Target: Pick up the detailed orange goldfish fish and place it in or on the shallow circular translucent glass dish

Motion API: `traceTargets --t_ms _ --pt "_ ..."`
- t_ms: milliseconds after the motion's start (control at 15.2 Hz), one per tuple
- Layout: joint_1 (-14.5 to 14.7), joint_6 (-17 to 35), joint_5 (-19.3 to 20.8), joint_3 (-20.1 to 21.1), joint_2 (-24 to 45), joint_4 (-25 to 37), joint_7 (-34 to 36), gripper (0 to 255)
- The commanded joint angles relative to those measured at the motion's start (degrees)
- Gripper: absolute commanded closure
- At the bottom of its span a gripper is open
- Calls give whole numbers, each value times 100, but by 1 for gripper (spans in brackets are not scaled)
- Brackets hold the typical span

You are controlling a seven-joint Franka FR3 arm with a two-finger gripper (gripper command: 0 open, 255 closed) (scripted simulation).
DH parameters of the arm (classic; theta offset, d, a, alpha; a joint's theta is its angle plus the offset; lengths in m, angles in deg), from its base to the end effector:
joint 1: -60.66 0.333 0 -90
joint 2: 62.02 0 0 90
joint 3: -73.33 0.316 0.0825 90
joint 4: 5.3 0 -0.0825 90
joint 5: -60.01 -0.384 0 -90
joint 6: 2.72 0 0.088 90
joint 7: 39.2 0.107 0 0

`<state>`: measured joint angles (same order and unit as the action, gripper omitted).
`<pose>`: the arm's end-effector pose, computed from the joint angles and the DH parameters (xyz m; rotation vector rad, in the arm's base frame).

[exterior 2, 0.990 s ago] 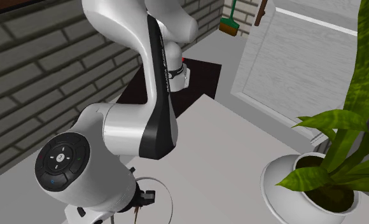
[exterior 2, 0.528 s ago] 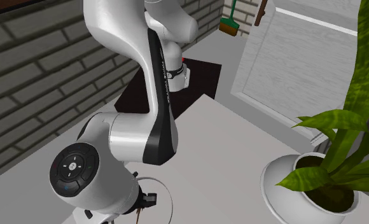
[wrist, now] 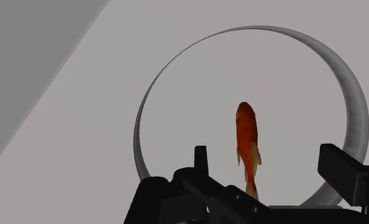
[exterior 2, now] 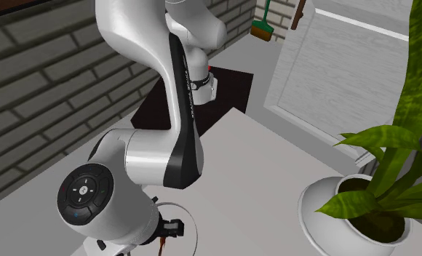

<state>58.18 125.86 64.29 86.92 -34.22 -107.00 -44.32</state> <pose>0.6464 0.1115 0.2927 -3.0547 -0.4674 0.0060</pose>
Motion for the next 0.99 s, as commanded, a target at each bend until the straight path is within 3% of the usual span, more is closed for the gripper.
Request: traceTargets --t_ms 0,132,396,924 --pt "0 0 0 0 0 0 0 0" --pt "0 0 0 0 0 0 0 0" --pt "-57 -580 -100 50 -371 216 -63 0" --pt "-56 -580 -100 50 -371 216 -63 0"
